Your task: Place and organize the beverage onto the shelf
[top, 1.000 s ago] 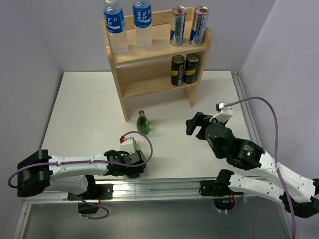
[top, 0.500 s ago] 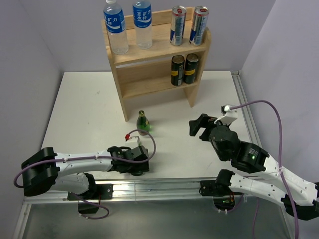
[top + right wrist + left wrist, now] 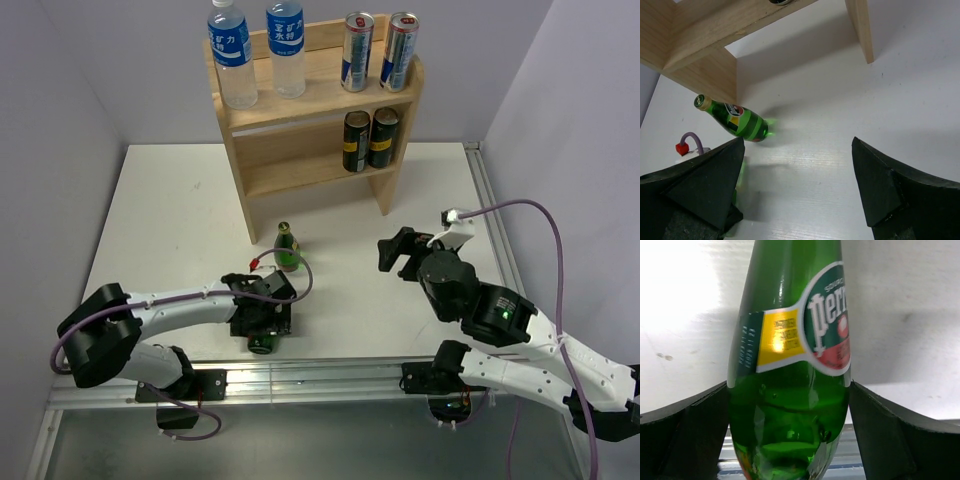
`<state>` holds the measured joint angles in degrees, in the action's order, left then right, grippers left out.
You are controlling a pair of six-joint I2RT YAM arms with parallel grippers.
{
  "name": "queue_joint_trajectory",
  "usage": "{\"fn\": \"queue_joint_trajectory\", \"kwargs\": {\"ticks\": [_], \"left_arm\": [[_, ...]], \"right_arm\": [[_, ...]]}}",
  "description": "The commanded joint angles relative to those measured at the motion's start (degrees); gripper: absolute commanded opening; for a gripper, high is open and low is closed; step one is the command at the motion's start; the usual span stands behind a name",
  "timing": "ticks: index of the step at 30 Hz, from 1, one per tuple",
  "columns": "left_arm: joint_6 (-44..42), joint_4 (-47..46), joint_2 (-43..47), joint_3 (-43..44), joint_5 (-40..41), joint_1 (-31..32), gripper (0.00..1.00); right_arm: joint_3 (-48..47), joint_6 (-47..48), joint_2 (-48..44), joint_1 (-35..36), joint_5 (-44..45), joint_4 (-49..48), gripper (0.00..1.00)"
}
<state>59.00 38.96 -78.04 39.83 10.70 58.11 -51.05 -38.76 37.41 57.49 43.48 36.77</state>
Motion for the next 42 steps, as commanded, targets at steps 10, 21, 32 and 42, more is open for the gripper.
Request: {"fn": "queue_joint_trajectory", "kwargs": {"ticks": [10,21,32,42], "left_arm": [[-4.6,4.9,-4.93,5.35,0.02,-3.0,0.8],[-1.79,4.19,-4.05,2.09,-0.33,-3.0,0.0],[2.78,14.9,7.1,8.85,5.91,-3.0,0.0],[2.26,24.57,11.06,22.19,14.69,-3.0,0.0]], "right_arm": [[0.07,3.43,0.74,0.07,2.13,-4.34,0.95],[1.3,2.29,-1.2,-0.37,2.04,-2.67,0.95],[0.25,2.38,-0.41,-0.28,0.73,-2.32,0.95],[-0.28,1.94,1.09,-0.28,-0.5,-2.94,0.94]]}}
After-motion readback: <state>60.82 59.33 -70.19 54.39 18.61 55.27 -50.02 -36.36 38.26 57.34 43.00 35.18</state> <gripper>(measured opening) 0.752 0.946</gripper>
